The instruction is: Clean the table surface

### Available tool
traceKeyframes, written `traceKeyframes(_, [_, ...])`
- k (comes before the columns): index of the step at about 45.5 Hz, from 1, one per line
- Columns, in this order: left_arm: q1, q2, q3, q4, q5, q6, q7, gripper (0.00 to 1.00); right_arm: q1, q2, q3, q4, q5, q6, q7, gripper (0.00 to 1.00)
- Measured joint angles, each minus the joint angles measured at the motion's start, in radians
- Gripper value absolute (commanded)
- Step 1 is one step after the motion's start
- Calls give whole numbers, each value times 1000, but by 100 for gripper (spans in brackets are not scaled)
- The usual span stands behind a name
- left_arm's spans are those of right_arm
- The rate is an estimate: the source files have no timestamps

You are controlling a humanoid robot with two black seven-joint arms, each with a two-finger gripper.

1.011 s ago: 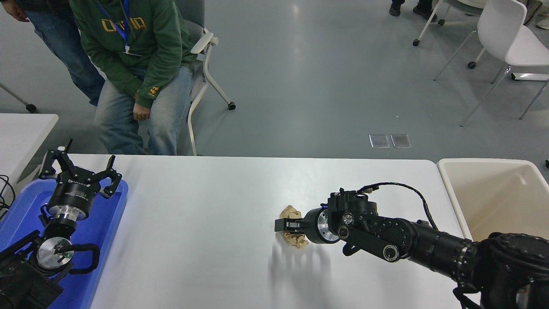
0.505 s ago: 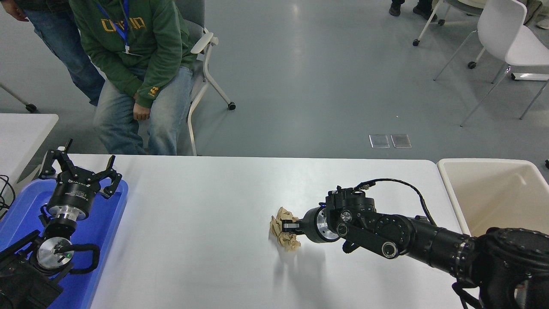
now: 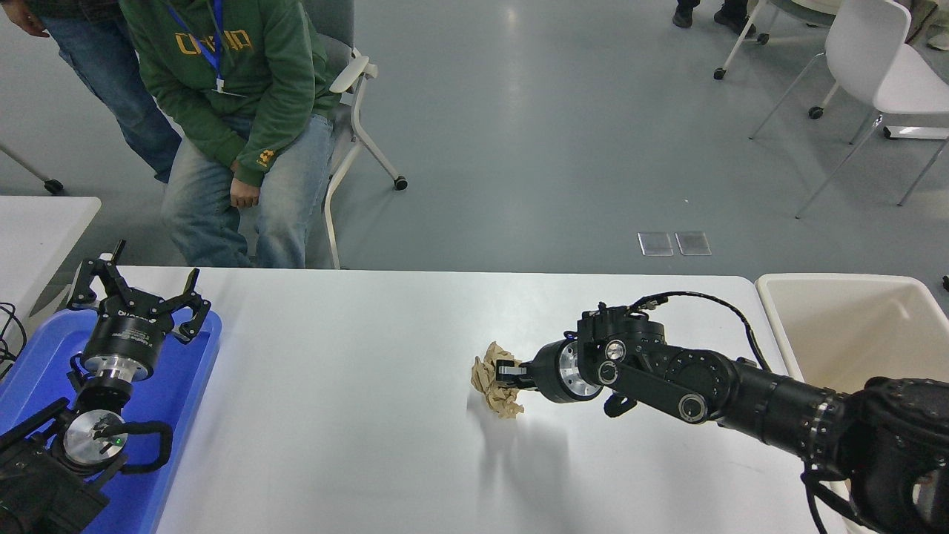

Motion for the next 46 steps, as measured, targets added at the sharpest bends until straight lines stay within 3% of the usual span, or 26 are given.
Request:
traceKeyframes(18, [0,0,0,0,0,0,0,100,99,-280,20,160,132,26,1,0])
traceKeyframes(46, [0,0,0,0,0,0,0,100,223,-667,99,325,238,168,0,0])
